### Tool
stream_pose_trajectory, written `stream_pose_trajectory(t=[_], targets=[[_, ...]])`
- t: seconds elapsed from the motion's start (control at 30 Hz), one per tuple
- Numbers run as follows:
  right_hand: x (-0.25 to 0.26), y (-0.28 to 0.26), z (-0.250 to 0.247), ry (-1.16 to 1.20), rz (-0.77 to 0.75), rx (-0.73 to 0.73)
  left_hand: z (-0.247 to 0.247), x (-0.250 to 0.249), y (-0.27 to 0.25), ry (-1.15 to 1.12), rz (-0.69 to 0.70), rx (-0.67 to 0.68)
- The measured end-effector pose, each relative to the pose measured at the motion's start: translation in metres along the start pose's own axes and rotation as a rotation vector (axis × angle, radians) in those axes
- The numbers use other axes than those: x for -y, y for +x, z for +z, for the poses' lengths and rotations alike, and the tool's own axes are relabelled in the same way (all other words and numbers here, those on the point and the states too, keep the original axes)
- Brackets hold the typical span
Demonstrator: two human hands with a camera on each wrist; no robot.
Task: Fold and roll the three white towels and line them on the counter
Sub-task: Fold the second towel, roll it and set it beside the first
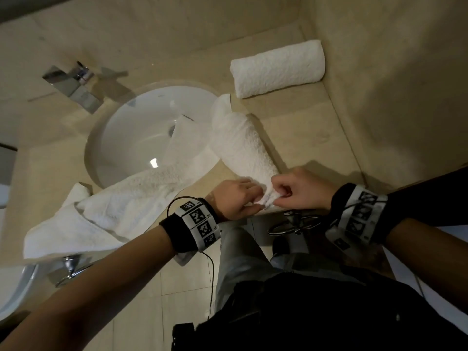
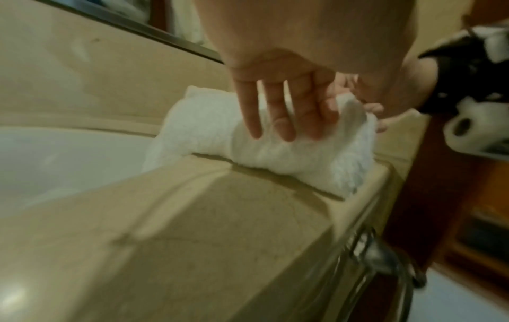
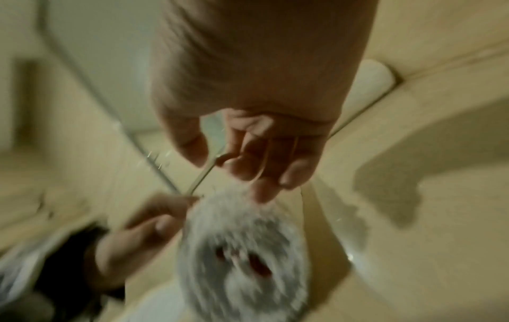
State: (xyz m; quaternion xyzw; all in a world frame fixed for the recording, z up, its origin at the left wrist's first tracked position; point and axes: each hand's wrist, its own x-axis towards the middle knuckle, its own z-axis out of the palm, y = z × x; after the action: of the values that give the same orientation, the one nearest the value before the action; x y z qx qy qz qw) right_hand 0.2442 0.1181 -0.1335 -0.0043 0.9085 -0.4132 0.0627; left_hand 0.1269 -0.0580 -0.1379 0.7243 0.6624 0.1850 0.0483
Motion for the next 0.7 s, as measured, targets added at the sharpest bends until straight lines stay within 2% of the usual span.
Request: stream_pose_trajectory(t=[0.07,0.13,0.17,0.23,0.3,0.37,0.47,0.6,0.67,0.7], targets=[[-0.001,0.004,-0.015,0.273,0.162,0.047,-0.007,0.001,0.0,-0.015,-0.248,0.064],[-0.003,0.012,-0.025,0.339,0.277,-0.095,-0.013,0.009,0.004,-0.086,-0.645,0.15],[-0.003,0.017,-0.027,0.326,0.351,-0.131,-0.015,0.015,0.006,-0.187,-0.882,0.152],[0.0,0.029,-0.023,0.303,0.53,-0.021,-0.019,0.029,0.012,-0.53,-1.293,0.04],[0.004,0.041,-0.015,0.388,0.61,0.078,-0.023,0.037,0.021,-0.866,-1.492,-0.034],[0.009,0.052,-0.007,0.474,0.611,0.132,-0.028,0.039,0.027,-1.103,-1.526,-0.031],[0.017,0.062,-0.001,0.443,0.528,0.177,-0.034,0.038,0.038,-1.226,-1.398,-0.04],[0.022,0.059,-0.021,0.424,0.411,-0.065,-0.049,0.032,0.06,-1.204,-1.239,-0.266],[0.019,0.057,-0.035,0.435,0.321,-0.161,-0.058,0.031,0.067,-1.236,-1.043,-0.394],[0.016,0.057,-0.039,0.436,0.292,-0.195,-0.064,0.03,0.07,-1.21,-0.939,-0.413]])
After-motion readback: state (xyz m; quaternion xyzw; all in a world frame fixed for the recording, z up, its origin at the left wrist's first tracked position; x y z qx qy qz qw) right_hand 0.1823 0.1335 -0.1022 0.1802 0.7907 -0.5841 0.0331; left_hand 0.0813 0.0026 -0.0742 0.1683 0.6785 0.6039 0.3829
